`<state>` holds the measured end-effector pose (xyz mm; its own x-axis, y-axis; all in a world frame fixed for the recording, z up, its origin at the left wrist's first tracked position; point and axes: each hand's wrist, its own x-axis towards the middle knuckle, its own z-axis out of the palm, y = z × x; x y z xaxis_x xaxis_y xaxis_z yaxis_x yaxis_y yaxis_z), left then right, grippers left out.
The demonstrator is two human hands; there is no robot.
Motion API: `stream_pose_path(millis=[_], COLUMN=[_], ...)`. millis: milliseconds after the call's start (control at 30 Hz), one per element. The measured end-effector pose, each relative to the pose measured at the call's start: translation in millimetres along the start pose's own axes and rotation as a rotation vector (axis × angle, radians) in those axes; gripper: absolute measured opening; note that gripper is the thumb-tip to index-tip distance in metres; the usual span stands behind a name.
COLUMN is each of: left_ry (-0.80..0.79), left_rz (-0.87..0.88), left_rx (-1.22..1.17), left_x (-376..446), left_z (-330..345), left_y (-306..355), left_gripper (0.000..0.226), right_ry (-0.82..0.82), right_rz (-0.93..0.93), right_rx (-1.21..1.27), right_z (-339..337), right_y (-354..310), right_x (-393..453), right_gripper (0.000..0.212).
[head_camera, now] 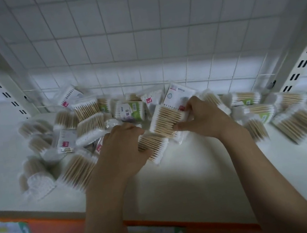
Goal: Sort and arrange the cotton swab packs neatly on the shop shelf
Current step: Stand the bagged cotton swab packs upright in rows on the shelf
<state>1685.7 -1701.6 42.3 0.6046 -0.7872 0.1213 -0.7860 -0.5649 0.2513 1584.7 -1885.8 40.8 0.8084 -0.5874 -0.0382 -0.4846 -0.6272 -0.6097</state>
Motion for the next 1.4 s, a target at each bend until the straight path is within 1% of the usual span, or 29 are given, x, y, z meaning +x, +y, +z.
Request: stream_pose_path(millis=[133, 200, 267, 367, 433, 533, 633, 700, 733, 867, 967, 1100, 1267, 1400], left_ry=[-0.033, -0.117, -0.26, -0.472, -0.574, -0.645, -0.655, -0.636, -0.605, -0.411, -0.257, -0.075, 0.082, 0.134], left_rz=[0.054, 0.079, 0.088, 0.063, 0.055, 0.087, 0.123, 0.169, 0.194, 0.235, 0.257, 0.276, 0.356, 0.402], left_rx=[-0.006, -0.027, -0.023, -0.087, -0.126, -0.063, 0.007, 0.061, 0.077, 0.075, -0.012, -0.224, -0.412, -0.475], left_x=[9.2, 16.7, 26.7, 39.4, 43.9, 46.9, 46.9, 45.1, 44.2, 42.5, 39.9, 30.4, 11.0, -6.8], left_z=[0.1, 1.0, 1.6, 1.7, 1.3, 1.6, 0.3, -1.0, -1.5, -3.5, -4.2, -3.9, -6.5, -6.0], left_y=[-0.2, 1.5, 4.5, 9.1, 12.6, 15.7, 15.5, 15.0, 14.6, 14.7, 15.2, 21.4, 66.5, 114.3], left_gripper=[0.05, 0.053, 0.059, 0.068, 0.069, 0.071, 0.079, 0.08, 0.075, 0.055, 0.031, 0.032, 0.043, 0.027], right_ry=[0.175, 0.26, 0.326, 0.381, 0.409, 0.443, 0.464, 0.482, 0.495, 0.542, 0.586, 0.657, 0.755, 0.785], right_rz=[-0.021, -0.03, -0.027, -0.008, 0.012, 0.019, 0.027, 0.034, 0.034, 0.051, 0.058, 0.049, 0.013, -0.022], right_rx=[0.067, 0.088, 0.101, 0.099, 0.078, 0.021, -0.023, -0.037, -0.036, -0.039, -0.065, -0.095, -0.136, -0.129], right_z=[-4.0, -8.9, -14.9, -21.9, -24.2, -24.3, -23.4, -22.3, -21.9, -21.8, -23.7, -32.1, -50.7, -69.0], right_y=[3.0, 6.1, 8.0, 9.2, 10.1, 10.9, 8.2, 6.2, 5.4, 3.5, 3.5, 8.9, 22.2, 42.7], right_x=[-13.4, -22.3, -31.4, -43.2, -49.9, -59.5, -69.0, -75.4, -79.0, -95.6, -110.8, -133.0, -159.4, -181.9], right_gripper=[0.048, 0.049, 0.051, 0.05, 0.042, 0.03, 0.023, 0.021, 0.021, 0.031, 0.031, 0.032, 0.034, 0.034])
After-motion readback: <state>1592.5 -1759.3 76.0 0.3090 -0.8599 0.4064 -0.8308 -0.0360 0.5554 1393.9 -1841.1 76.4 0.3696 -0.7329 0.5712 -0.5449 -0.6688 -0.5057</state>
